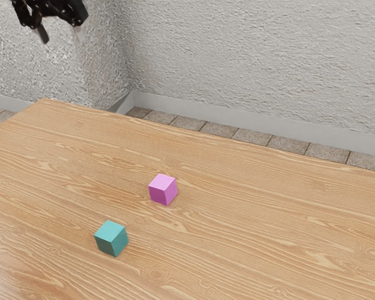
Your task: Pick up the blue block with one arm, and put the blue block on the pink block with one arm
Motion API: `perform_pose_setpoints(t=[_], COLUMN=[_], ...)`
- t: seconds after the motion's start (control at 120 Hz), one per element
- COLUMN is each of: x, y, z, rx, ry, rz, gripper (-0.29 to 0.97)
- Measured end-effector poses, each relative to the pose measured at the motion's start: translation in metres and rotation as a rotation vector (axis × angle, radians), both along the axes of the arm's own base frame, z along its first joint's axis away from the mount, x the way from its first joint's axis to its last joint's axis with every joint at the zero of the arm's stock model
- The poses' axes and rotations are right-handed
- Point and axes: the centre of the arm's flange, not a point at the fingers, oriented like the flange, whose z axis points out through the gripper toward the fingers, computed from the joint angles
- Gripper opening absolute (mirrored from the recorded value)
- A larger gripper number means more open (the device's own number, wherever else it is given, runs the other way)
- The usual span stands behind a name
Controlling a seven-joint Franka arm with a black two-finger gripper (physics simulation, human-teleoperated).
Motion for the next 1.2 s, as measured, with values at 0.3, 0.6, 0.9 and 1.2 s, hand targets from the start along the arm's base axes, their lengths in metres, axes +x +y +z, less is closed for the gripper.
perform_pose_setpoints(t=[0.3,0.6,0.9,1.2], x=[-0.092,-0.086,-0.086,-0.098], y=[-0.024,-0.032,-0.041,-0.063], z=[-0.215,-0.377,-0.413,-0.431], rx=[-0.037,0.025,0.064,0.012], ry=[0.257,0.224,0.093,0.078], rz=[-0.012,-0.036,-0.235,-0.281], gripper=[0.68,0.68,0.68,0.68])
